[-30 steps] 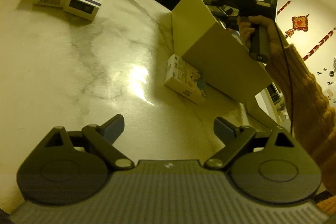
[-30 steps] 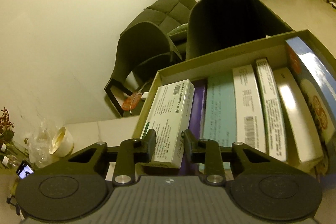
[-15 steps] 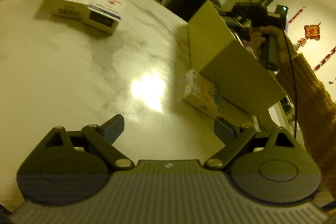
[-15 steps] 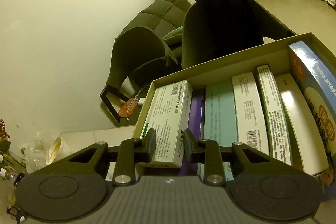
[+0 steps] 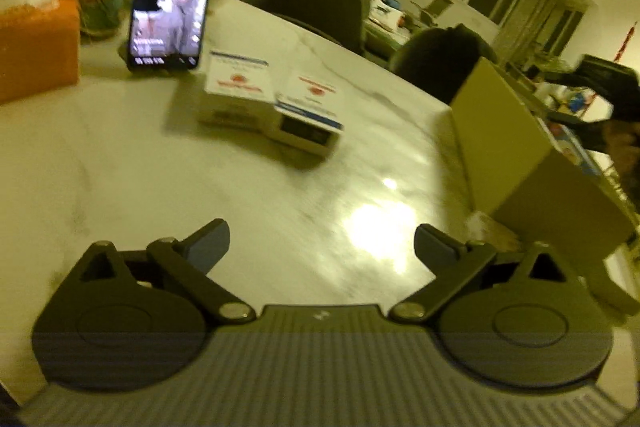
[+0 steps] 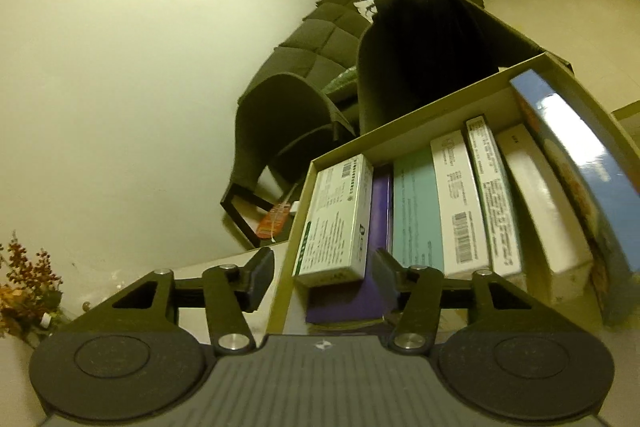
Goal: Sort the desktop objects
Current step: 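Lower the green-and-white box into the tall box and open the right gripper, then raise the right gripper out of the tall box while the left tool reaches the strawberry-label box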
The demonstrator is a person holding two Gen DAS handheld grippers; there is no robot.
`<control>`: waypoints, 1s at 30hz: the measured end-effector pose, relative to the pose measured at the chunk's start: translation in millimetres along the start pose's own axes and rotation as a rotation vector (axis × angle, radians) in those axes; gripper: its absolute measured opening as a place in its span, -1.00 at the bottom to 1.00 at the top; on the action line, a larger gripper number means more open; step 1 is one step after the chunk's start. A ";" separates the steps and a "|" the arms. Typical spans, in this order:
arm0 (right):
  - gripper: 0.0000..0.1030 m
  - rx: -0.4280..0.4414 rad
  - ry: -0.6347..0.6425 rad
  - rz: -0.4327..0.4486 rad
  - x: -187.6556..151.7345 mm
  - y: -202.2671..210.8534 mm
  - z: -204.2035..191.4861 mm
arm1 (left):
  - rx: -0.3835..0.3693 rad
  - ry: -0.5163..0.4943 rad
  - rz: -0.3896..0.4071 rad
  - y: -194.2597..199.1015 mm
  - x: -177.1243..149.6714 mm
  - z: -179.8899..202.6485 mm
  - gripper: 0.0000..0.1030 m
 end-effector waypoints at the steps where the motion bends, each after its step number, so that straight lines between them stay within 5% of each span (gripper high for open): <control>1: 0.24 0.006 0.000 0.003 -0.4 5.4 0.0 | 0.009 -0.012 0.006 -1.6 1.4 -1.4 0.96; 10: 0.36 0.051 -0.030 0.005 -19.4 45.6 4.9 | 0.108 -0.074 0.077 -17.5 21.4 -18.9 0.96; 30: 0.45 0.103 0.009 0.067 -48.2 117.7 -3.7 | 0.240 -0.025 0.154 -54.5 47.5 -37.1 0.81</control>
Point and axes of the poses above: each gripper's, at about its wrist camera, not at the fingertips, and y roughly against the way its jaws point, z to its right, x to its top, the point moved 6 cm from there along -y, roughly the way its jaws point, and after that the axes turned 15 degrees about z, right-handed, at the moved point
